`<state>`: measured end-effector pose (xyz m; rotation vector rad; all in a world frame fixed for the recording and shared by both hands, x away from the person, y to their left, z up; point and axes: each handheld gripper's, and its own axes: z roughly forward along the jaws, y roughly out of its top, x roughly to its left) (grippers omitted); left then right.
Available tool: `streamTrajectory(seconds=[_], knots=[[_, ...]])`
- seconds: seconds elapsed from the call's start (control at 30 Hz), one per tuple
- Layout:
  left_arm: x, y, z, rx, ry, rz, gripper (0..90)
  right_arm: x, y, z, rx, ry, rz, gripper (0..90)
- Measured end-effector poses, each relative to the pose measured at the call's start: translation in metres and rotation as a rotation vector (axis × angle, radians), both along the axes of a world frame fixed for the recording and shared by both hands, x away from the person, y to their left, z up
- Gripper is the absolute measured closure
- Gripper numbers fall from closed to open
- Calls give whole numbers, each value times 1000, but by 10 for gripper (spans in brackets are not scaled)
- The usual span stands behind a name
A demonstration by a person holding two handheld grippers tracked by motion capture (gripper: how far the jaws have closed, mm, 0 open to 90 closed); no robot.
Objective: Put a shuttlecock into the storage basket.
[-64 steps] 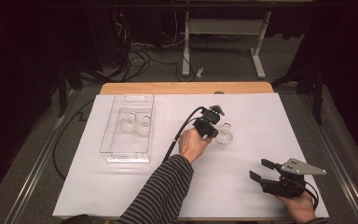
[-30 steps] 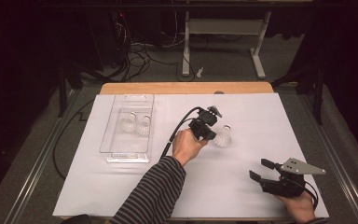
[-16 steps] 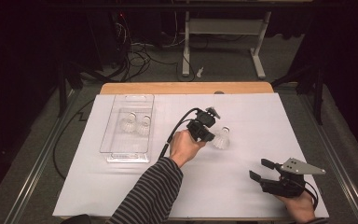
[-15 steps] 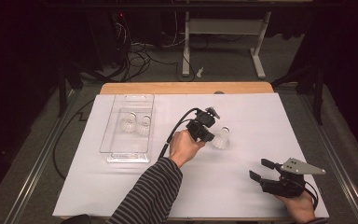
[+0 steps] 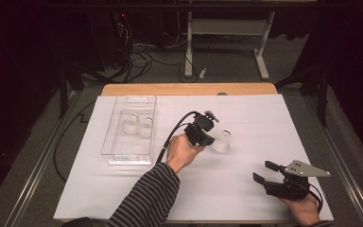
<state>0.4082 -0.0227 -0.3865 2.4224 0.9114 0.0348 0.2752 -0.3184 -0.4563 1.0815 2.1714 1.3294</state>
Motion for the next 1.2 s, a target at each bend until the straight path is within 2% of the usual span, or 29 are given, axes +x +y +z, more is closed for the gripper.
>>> streamTrajectory(seconds=[0.9,1.07,1.2], knots=[[-16,23,6,-10,-16,-6,900,0,1,0,-4,1,0,312],[-23,26,10,7,-53,-19,900,0,0,0,-5,0,0,312],[-24,30,13,2,-56,-16,900,0,1,0,-5,2,-2,312]])
